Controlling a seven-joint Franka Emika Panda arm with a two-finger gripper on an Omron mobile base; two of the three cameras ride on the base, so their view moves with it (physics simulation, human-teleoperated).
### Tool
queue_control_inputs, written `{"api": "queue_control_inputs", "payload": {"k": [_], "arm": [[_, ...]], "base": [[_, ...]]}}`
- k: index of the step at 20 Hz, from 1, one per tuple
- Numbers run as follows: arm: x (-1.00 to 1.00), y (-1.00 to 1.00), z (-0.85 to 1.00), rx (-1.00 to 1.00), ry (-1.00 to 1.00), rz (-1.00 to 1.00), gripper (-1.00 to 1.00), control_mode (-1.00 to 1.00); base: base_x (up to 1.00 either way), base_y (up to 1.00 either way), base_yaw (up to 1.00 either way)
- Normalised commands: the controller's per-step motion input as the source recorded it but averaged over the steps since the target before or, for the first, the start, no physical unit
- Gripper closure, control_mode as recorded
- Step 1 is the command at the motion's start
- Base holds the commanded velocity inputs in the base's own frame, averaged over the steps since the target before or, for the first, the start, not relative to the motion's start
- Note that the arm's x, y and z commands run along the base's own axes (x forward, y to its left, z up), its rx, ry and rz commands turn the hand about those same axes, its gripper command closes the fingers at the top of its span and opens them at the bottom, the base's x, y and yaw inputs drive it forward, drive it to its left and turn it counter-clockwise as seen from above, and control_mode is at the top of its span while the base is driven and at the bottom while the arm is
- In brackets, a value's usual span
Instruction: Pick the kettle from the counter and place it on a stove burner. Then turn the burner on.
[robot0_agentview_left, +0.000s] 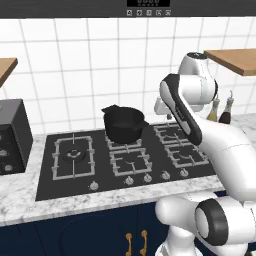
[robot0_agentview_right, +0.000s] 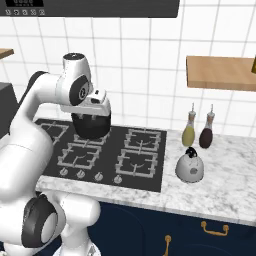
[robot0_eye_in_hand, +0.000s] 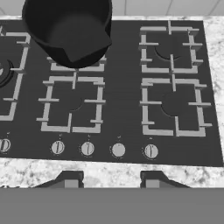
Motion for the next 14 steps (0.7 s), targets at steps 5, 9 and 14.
{"api": "queue_control_inputs", "payload": {"k": [5,9,14], "arm": [[-0.34,-0.24,0.00,0.01,-0.11,0.01,-1.00,-1.00],[-0.68,-0.86,0.00,0.04,-0.05,-0.02,-1.00,-1.00],[-0.63,-1.00,0.00,0.06,0.00,-0.15,-1.00,-1.00]], "base": [[0.00,0.00,0.00],[0.00,0.00,0.00],[0.00,0.00,0.00]]}}
